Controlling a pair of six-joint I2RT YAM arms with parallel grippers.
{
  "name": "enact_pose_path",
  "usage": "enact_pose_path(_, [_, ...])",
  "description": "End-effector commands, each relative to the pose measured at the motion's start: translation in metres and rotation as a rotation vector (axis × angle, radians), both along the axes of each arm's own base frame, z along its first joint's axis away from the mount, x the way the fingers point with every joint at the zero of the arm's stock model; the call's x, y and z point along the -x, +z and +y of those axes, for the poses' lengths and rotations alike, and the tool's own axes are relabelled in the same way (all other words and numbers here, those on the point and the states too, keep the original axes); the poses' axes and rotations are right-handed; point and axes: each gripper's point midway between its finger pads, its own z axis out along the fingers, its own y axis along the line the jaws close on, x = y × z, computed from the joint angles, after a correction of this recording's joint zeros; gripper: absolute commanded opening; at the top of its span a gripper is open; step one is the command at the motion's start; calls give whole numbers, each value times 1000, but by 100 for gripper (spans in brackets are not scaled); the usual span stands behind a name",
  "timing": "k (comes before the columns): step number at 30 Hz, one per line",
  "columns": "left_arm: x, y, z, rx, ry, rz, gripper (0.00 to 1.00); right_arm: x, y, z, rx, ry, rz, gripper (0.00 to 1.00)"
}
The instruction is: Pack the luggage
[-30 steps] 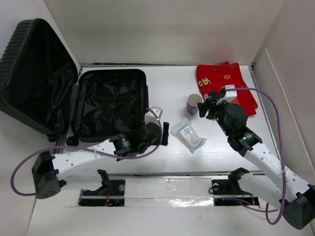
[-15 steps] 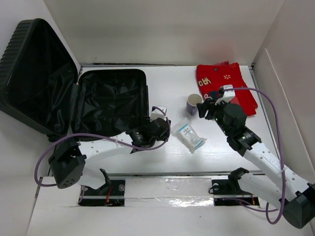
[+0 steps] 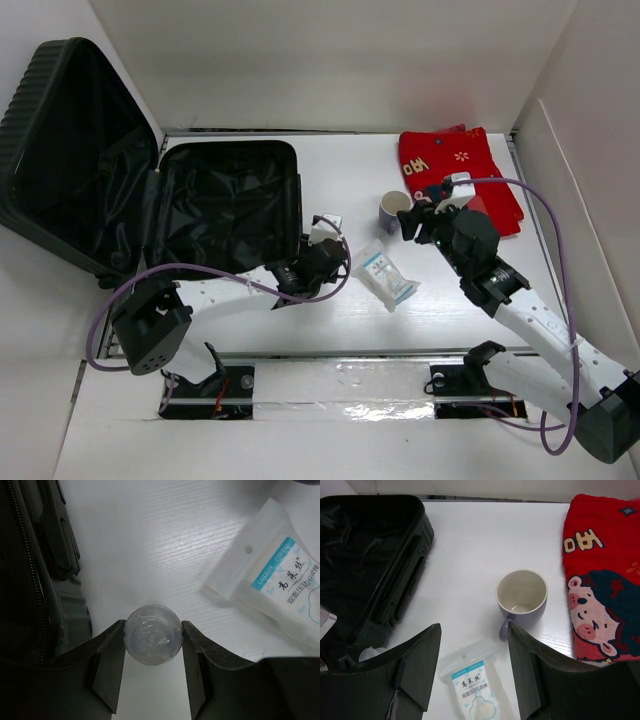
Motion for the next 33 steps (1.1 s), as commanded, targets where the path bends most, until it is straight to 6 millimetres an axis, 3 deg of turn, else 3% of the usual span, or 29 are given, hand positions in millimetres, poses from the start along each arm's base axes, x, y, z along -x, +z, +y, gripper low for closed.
enact_pose_path(1, [-18, 27, -4, 56, 48, -95, 20, 0, 18, 6, -24, 25, -57, 61])
enact_pose_path(3, [-20, 37, -6, 72, 51, -107, 20, 1, 19, 5, -24, 27, -60, 61])
enact_pose_path(6, [-21, 68, 1, 125, 91, -152, 19, 2, 20, 4, -25, 24, -63, 61])
enact_pose_path(7, [-21, 93, 7, 180, 112, -196, 20, 2, 19, 5, -25, 27, -62, 61])
enact_pose_path(9, [-20, 110, 32, 184, 199, -247, 21, 3, 21, 6, -28, 36, -65, 61])
enact_pose_path(10, [-17, 131, 44, 232, 231, -287, 21, 3, 21, 6, -28, 34, -65, 60])
enact_pose_path(13, [-17, 157, 85, 299, 352, -362, 23, 4, 20, 9, -25, 48, -62, 60])
enact_pose_path(17, [-18, 158, 128, 373, 462, -382, 27, 4, 20, 9, -27, 45, -66, 60])
enact_pose_path(21, [-14, 136, 151, 362, 545, -341, 28, 4, 19, 11, -16, 45, -60, 60])
enact_pose_path(23, [-17, 119, 168, 371, 634, -315, 30, 3, 17, 12, -14, 48, -56, 60])
enact_pose_path(24, [-22, 118, 168, 400, 629, -311, 30, 4, 17, 15, -14, 60, -55, 60])
enact_pose_path(26, [-30, 101, 189, 402, 691, -307, 31, 3, 16, 17, -12, 63, -52, 57])
enact_pose_path(27, [-37, 105, 185, 454, 662, -313, 32, 1, 12, 18, -5, 65, -39, 55])
enact_pose_path(28, [-38, 96, 186, 456, 656, -297, 35, 2, 6, 21, 6, 72, -17, 51])
enact_pose_path(29, [-44, 98, 192, 479, 671, -310, 37, 2, 2, 20, 12, 67, 0, 39])
enact_pose_path(30, [-47, 100, 188, 512, 656, -312, 39, 4, -6, 22, 20, 68, 24, 33])
enact_pose_path(31, [-49, 97, 188, 513, 657, -304, 50, 4, -16, 21, 29, 62, 51, 28])
enact_pose_path(33, [-51, 99, 182, 530, 632, -300, 63, 6, -34, 18, 30, 41, 92, 25])
